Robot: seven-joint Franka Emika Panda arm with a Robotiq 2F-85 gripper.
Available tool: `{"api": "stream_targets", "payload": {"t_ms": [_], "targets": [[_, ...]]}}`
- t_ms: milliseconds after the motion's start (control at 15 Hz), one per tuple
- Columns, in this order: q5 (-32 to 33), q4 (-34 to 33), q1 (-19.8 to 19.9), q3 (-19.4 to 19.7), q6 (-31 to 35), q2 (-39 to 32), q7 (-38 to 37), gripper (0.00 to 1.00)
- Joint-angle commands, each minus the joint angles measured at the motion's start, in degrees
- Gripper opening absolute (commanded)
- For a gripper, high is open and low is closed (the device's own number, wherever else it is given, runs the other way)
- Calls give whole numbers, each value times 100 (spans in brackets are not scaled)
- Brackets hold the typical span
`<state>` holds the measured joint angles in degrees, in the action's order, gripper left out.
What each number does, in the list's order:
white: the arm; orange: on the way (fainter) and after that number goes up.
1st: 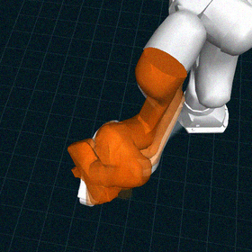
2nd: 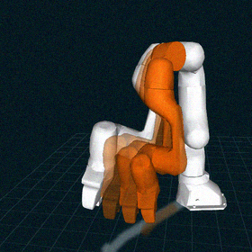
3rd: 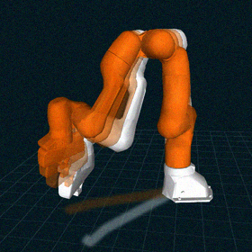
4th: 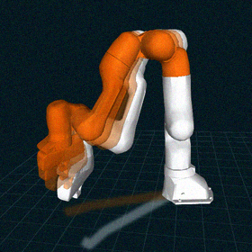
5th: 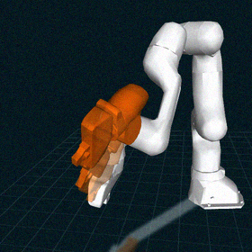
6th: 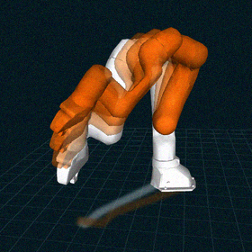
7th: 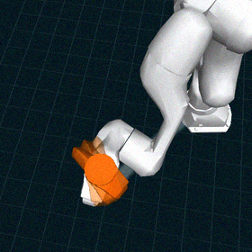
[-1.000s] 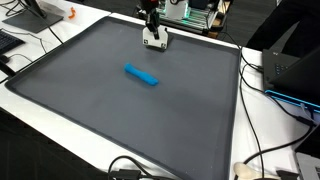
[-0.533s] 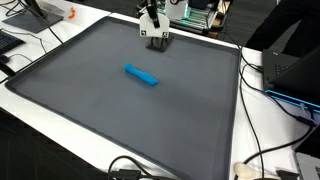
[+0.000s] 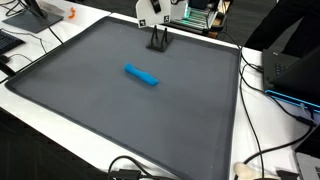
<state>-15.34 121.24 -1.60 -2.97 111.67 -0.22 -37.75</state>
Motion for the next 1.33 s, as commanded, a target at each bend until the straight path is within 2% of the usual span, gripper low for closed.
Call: {"api": "stream_targets", "payload": {"t_ms": [0,400,867,1133,1200,1267], "targets": [[475,-1101,-167,-82,-518,-931,503,1],[1203,-2207,-513,-113,-695,-1986,1565,1],[1815,-2969,-677,-122,-806,-2772,2926,1],[1874,-3332,-704,-109,-897,-3098,3219,1],[1719,-3034,-679,-114,-665,-2884,3081,4],[1721,-3117,-681,-115,-690,-2953,3125,4]]}}
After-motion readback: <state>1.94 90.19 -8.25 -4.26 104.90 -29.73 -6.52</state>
